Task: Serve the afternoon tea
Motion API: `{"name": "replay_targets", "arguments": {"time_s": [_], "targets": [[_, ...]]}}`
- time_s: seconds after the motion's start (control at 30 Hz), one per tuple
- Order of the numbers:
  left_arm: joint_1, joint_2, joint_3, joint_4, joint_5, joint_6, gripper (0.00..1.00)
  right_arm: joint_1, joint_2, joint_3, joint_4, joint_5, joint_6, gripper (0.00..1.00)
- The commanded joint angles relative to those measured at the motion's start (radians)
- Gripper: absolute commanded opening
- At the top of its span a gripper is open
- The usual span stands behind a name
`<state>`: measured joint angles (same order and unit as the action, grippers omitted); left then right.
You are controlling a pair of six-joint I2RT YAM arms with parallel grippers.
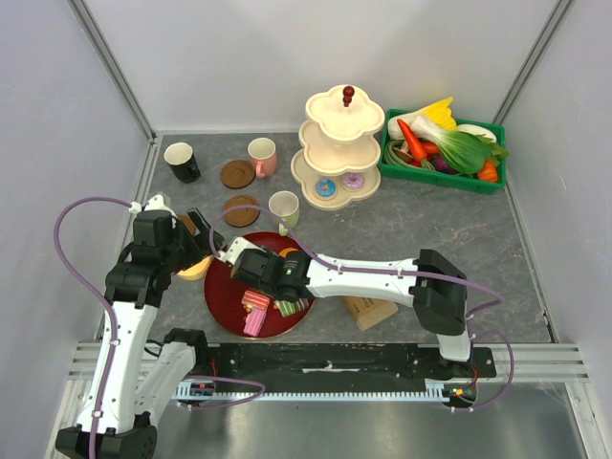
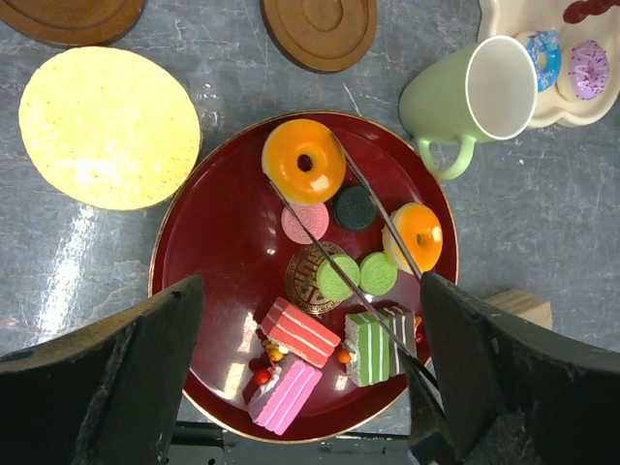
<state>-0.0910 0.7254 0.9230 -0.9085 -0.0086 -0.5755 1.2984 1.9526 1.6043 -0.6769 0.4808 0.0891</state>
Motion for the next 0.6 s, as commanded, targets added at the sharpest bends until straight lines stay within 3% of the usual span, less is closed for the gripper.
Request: {"name": "replay_targets", "arguments": {"time_s": [0.0,0.37,0.57], "targets": [[0.002,-0.014,0.031,-0.003,0.012,0.025,0.98,-0.008,-0.151,-0.017,0.017,0.070,0.052,0.51],[0.002,-0.014,0.031,-0.001,0.012,0.019,0.98,-0.021,-0.368,-0.113,-0.009,0.208,0.116,0.50],[0.002,-0.014,0.031,-0.001,0.012,0.016,0.98,-0.105,-0.497,-0.207,-0.036,0.223,0.195,0.49]]}}
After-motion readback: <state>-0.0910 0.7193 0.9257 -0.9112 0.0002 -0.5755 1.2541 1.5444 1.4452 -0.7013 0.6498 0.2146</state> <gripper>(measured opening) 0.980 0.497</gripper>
